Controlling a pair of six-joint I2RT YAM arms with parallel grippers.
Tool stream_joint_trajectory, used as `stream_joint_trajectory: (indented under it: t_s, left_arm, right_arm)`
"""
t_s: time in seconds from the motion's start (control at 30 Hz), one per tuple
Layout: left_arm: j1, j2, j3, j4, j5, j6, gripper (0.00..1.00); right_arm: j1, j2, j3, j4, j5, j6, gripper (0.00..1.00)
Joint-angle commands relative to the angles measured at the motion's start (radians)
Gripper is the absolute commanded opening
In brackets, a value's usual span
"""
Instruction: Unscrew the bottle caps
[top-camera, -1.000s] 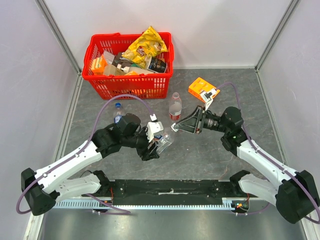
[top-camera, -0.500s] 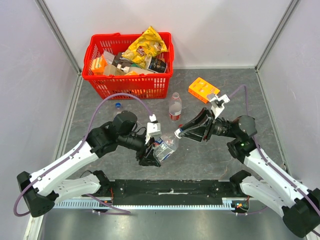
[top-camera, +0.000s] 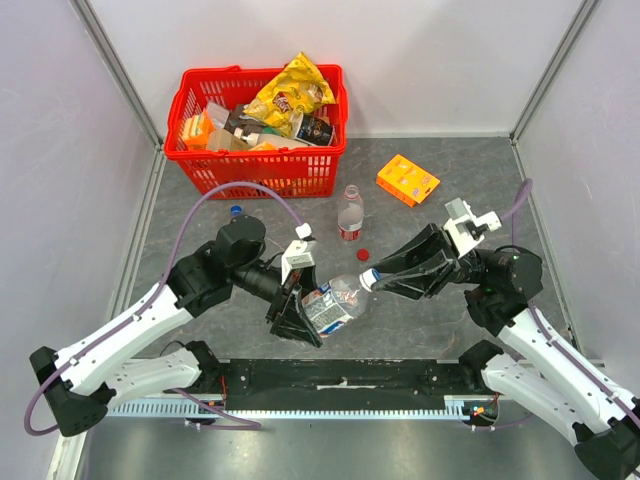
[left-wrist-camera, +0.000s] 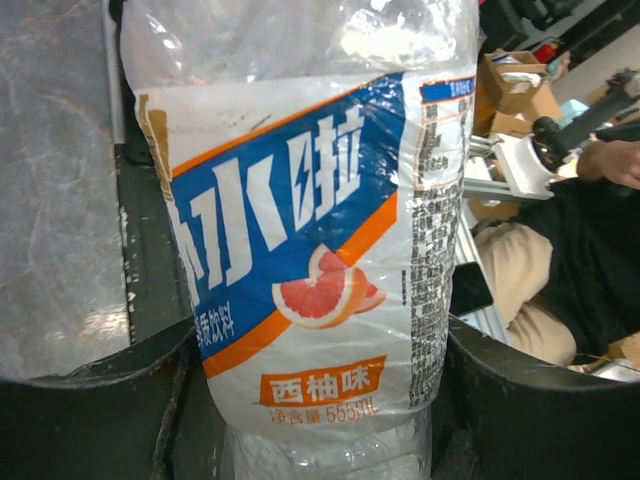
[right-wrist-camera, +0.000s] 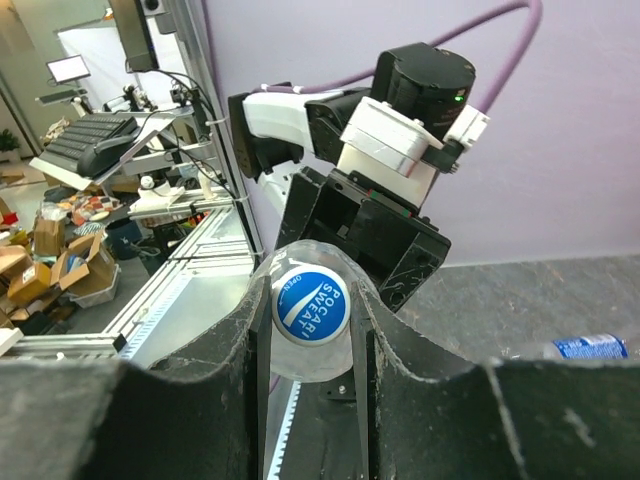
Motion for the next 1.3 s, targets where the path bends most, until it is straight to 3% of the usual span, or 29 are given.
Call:
stream_joint_trajectory:
  t_s: [0.0,0.1,0.17,0.37,0.5,0.57,0.83,1.1,1.27]
  left_arm:
    - [-0.002,-0.039,0.007,0.260,0.128,-0.128,0.24]
    - [-0.002,-0.030,-0.002,0.263,0.128,-0.134,0.24]
    - [-0.002,-0.030,-0.013,0.263,0.123,-0.134,0.24]
    - [-0.002,-0.036,-0.026,0.249,0.091,-0.120,0.23]
    - [-0.002,-0.040,-0.026,0.214,0.051,-0.106,0.23]
    - [-0.002,-0.042,-0.025,0.176,0.025,-0.082,0.23]
    - [-0.002,-0.060,-0.030,0.053,-0.139,0.015,0.24]
    - [-0.001,-0.103,-0.060,0.007,-0.245,0.096,0.25]
    - [-0.002,-0.091,-0.033,-0.102,-0.403,0.196,0.25]
  right_arm:
    - [0.032,-0.007,0.015,0.020,-0.060,-0.045,0.09]
    - [0.040,-0.028,0.007,0.048,-0.045,-0.052,0.17]
    - [0.040,-0.039,0.012,0.034,-0.026,-0.066,0.30]
    - [0.038,-0.036,0.036,-0.012,0.005,-0.077,0.55]
    - [0.040,-0.048,0.044,-0.062,0.049,-0.083,0.79]
    - [0.040,-0.064,0.045,-0.082,0.066,-0.089,0.97]
    - [0.040,-0.110,0.091,-0.237,0.132,-0.186,0.98]
    - [0.040,-0.194,0.090,-0.370,0.429,-0.226,0.98]
    - [0.038,-0.119,0.130,-0.467,0.488,-0.224,0.98]
